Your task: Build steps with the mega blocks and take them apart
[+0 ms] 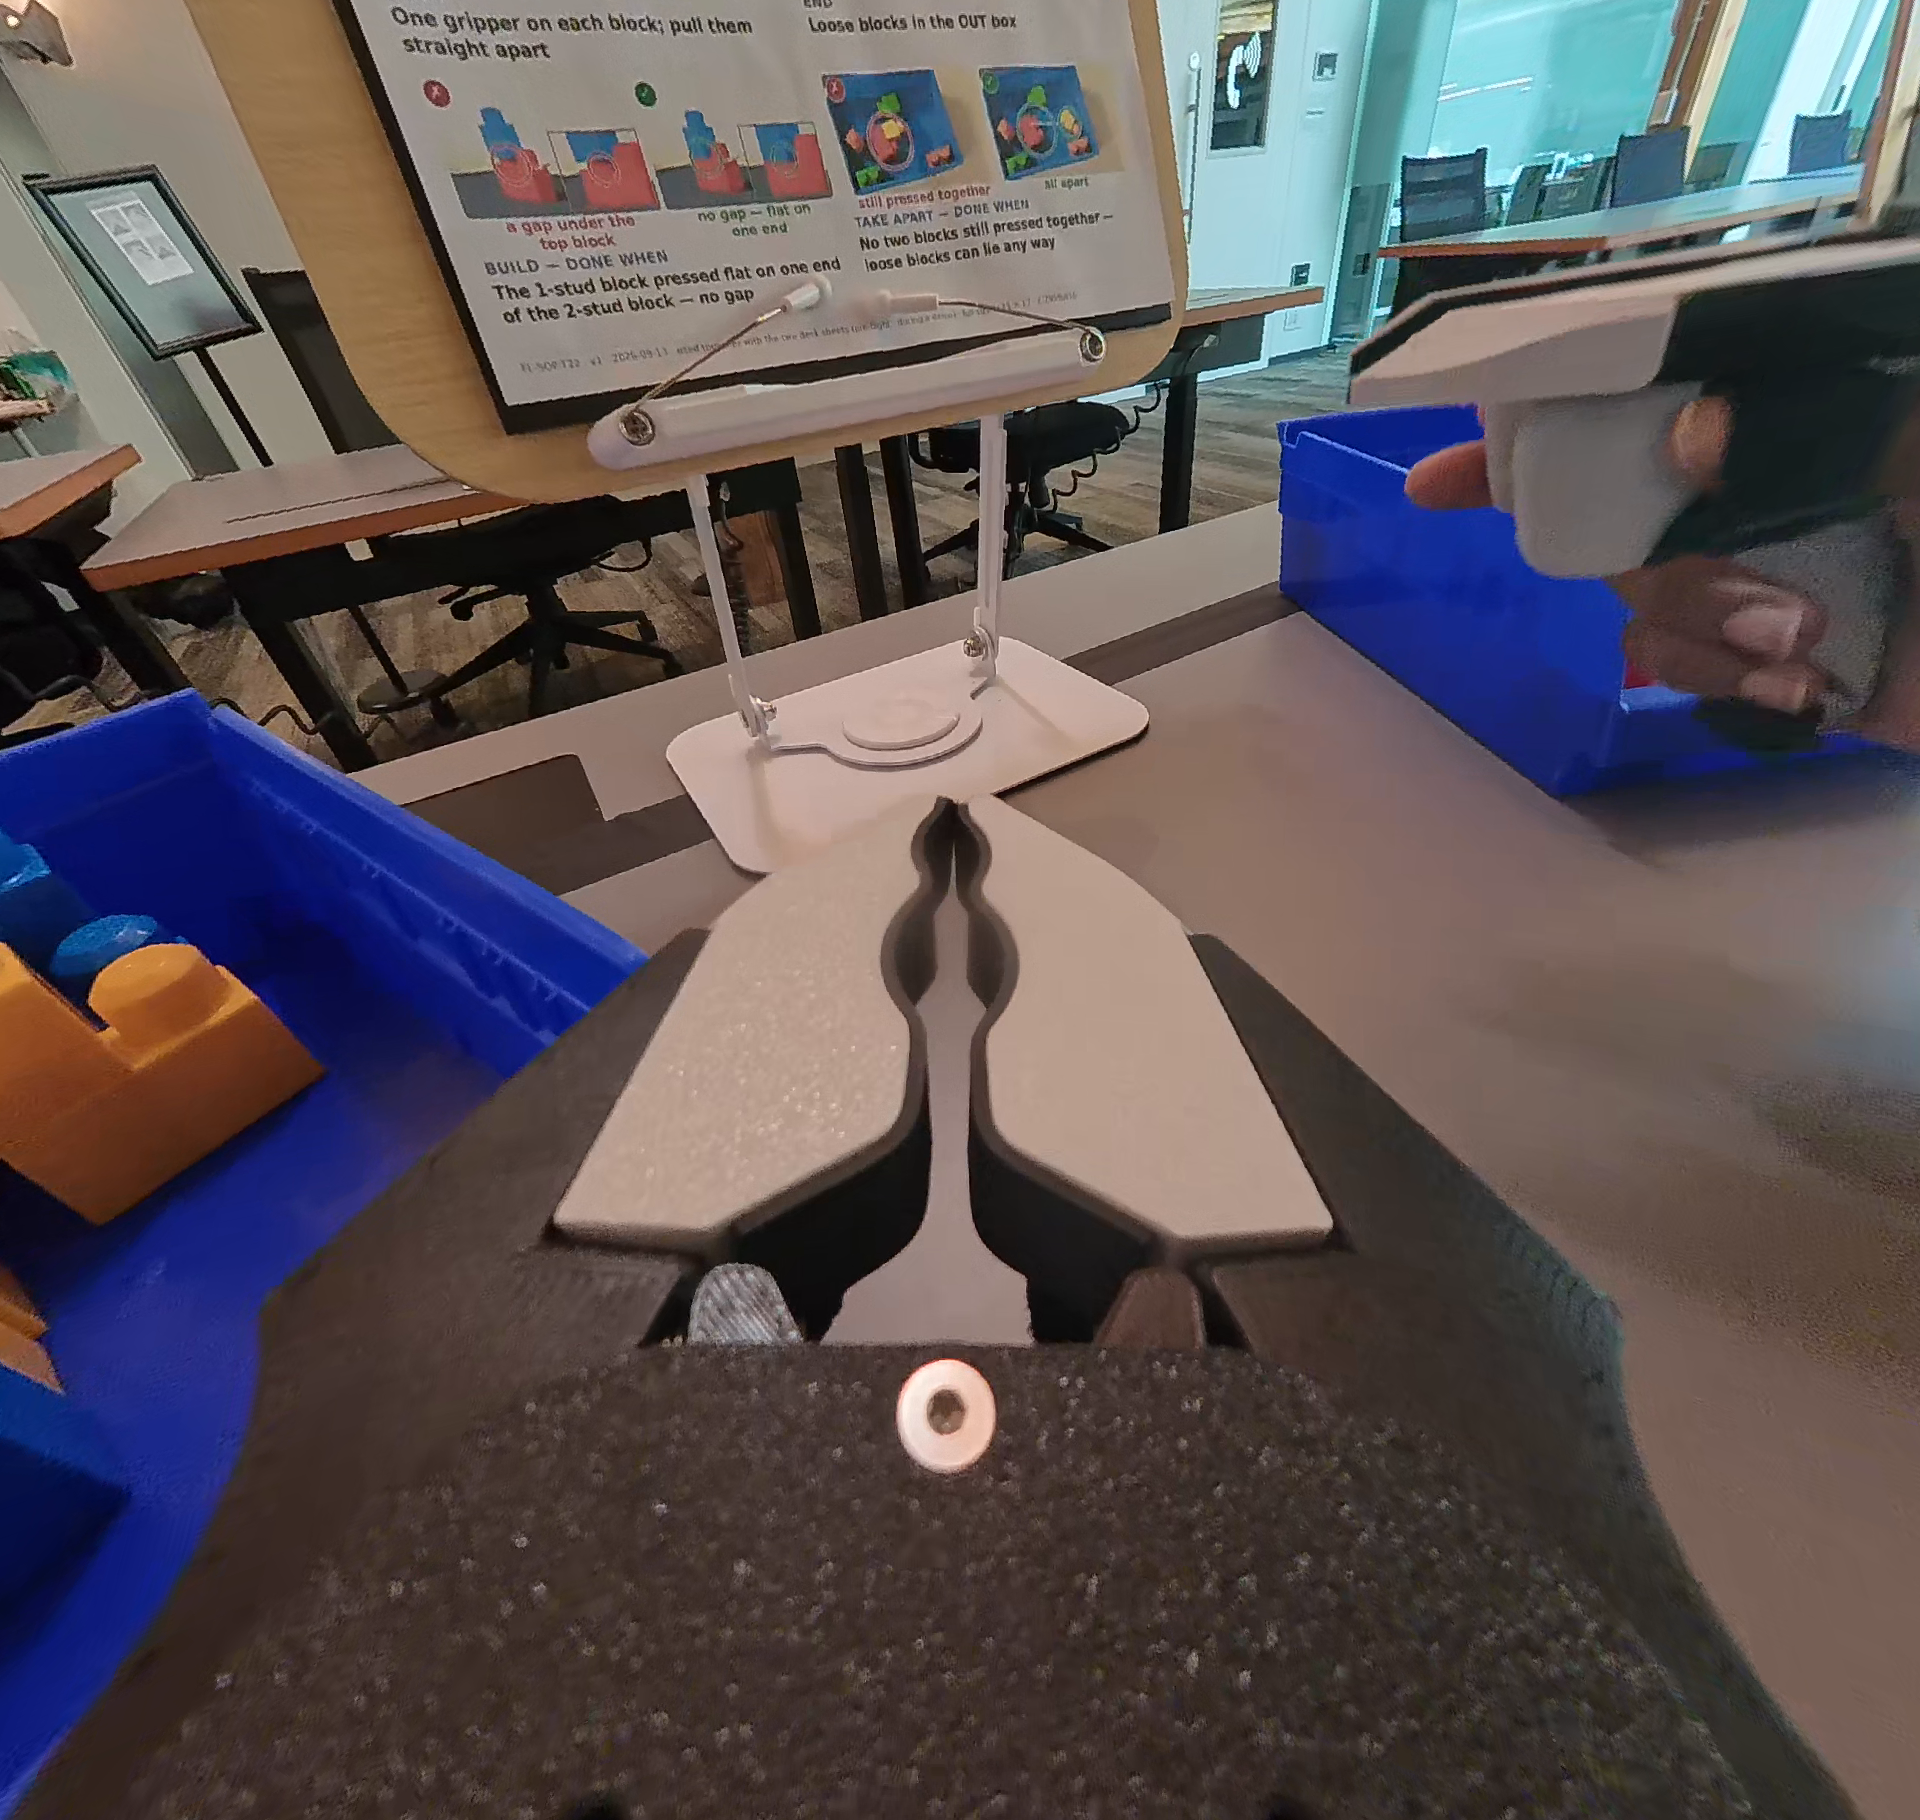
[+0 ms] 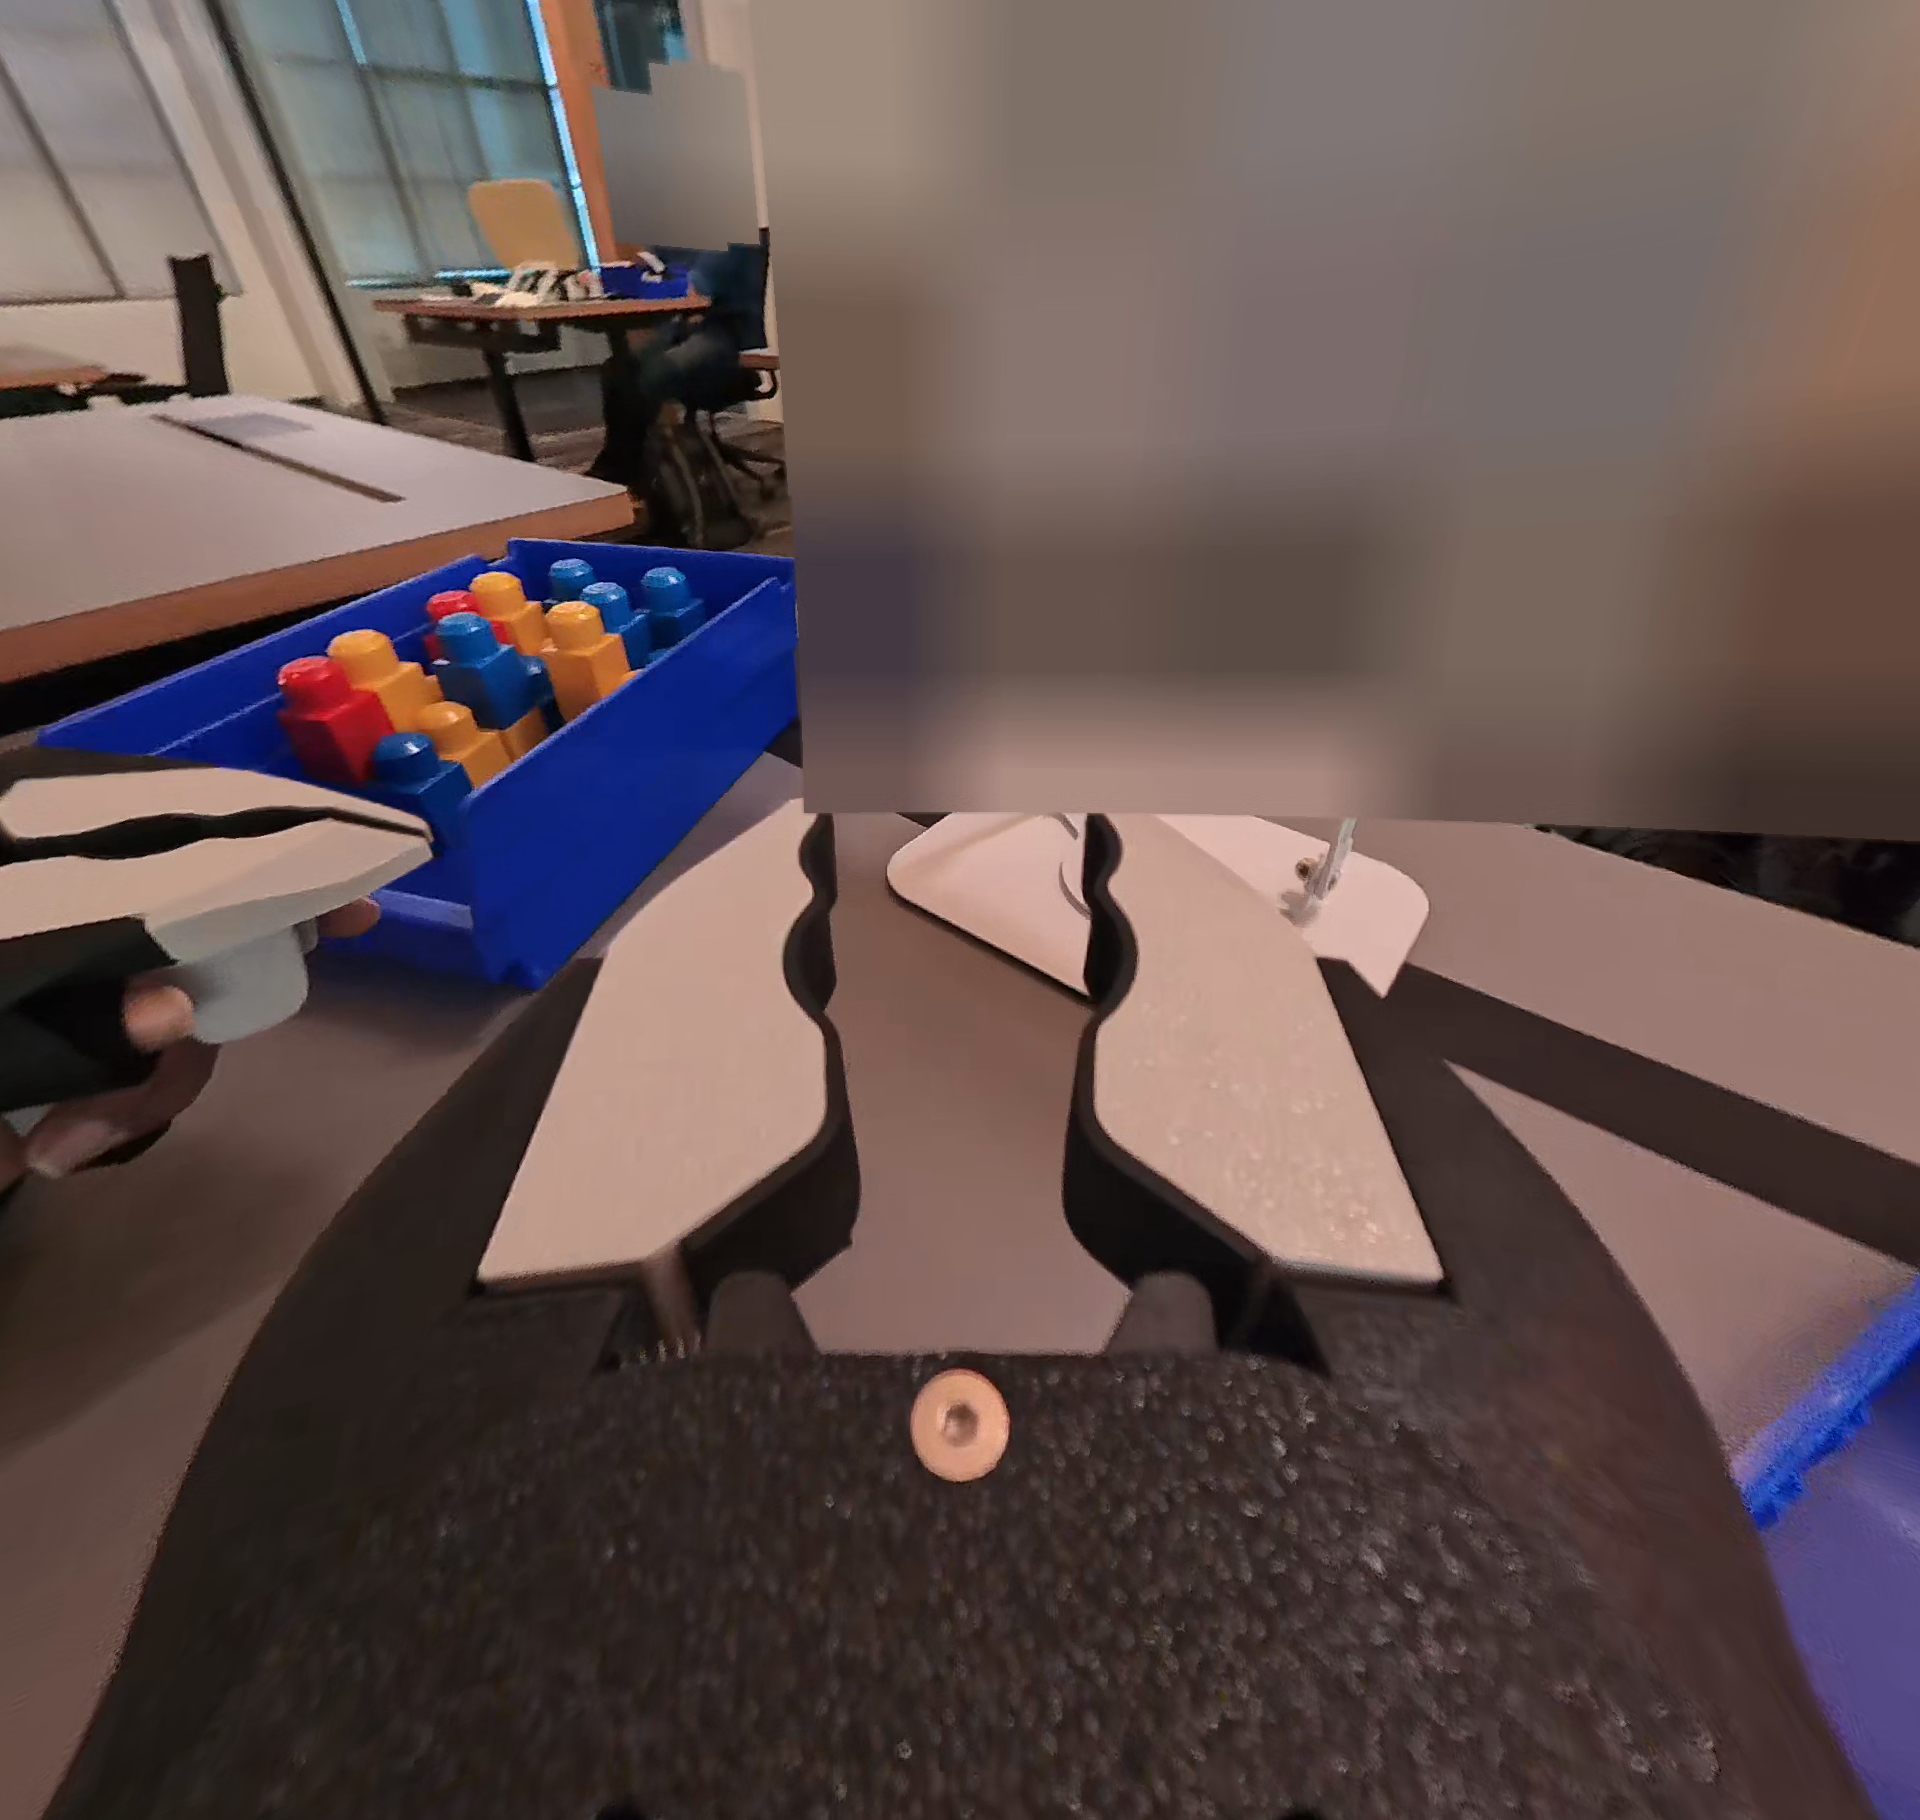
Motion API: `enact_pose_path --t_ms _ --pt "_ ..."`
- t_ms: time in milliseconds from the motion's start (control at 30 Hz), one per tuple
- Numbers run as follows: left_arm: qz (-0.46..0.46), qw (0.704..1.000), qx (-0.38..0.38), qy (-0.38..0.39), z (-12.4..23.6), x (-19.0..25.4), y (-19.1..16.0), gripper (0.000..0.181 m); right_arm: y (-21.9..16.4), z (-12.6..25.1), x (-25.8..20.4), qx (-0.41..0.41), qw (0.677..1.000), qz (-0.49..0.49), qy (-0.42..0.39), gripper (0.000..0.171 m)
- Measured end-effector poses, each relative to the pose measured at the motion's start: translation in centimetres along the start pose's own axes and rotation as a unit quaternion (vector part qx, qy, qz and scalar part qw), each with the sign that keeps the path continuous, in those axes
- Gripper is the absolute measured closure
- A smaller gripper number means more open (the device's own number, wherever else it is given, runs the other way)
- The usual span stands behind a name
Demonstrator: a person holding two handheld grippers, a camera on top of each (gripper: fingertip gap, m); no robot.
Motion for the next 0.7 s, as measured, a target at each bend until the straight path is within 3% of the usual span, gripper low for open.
enact_pose_path --t_ms 433,700 --pt "-0.007 1.000 0.008 0.018 0.4 -0.9 0.8 0.181 -4.9 0.6 2.6 -0.014 0.994 0.038 -0.101 0.170" --pt "-0.073 0.994 0.009 0.076 3.4 -7.3 6.9 0.181 -3.5 1.7 5.1 0.004 0.993 0.033 -0.118 0.171"
Point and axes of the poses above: each gripper's, where its closed fingertips meet, z back along the fingers, y out of its top, x = y × z across the jaws, the point moved 1 cm from there along z, back along the fingers, and after that the axes turned 5 degrees about x, right-handed, at the moved point
